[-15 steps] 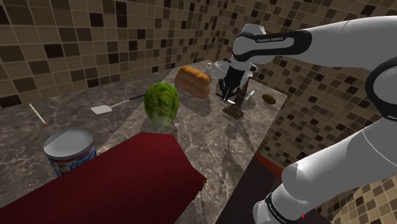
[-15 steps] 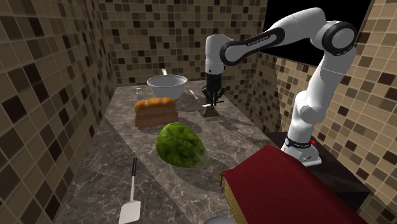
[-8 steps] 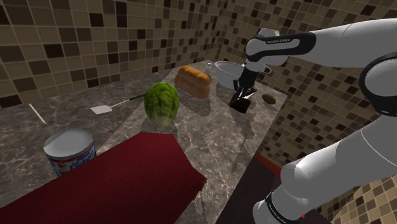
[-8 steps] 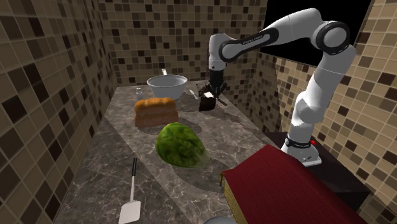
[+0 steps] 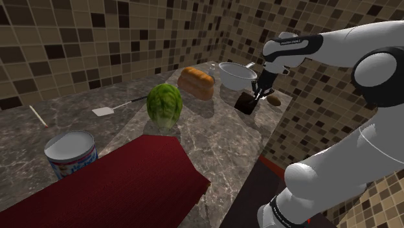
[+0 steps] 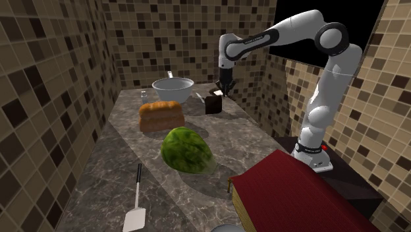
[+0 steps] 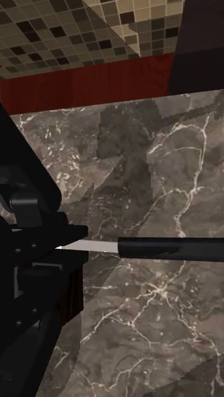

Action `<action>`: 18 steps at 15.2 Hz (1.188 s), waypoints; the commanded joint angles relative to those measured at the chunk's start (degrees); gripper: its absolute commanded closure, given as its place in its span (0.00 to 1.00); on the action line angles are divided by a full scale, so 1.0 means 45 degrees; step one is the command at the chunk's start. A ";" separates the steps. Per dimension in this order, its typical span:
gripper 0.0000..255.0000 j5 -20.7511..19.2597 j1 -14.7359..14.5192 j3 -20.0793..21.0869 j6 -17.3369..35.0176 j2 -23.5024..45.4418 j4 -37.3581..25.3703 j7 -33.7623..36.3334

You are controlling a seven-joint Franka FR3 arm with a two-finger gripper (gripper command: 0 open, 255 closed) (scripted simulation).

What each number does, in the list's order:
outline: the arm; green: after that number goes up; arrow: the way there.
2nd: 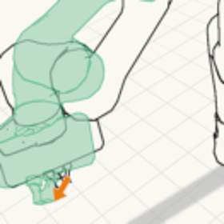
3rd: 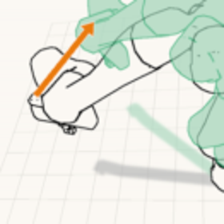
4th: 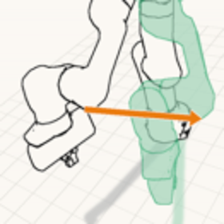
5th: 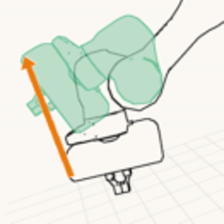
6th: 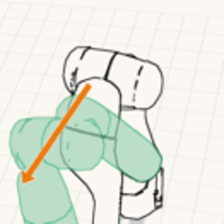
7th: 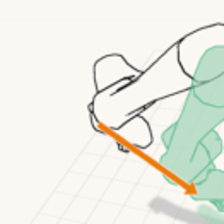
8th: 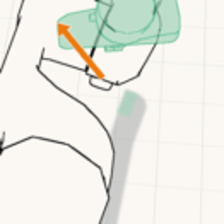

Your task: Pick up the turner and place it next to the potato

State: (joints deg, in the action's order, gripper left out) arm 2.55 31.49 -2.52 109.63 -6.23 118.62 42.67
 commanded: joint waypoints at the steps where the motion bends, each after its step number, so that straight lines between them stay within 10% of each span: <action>1: 1.00 -0.0058 0.0268 -0.0326 -0.0134 0.0289 -0.0403 -0.0585; 14: 1.00 0.0291 0.2112 -0.2021 -0.1147 0.3715 -0.4659 -0.4162; 18: 1.00 0.0325 0.2114 -0.2006 -0.0497 0.3826 -0.4118 -0.4199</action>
State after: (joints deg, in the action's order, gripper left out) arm 3.98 41.06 -11.60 106.74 10.88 99.56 23.75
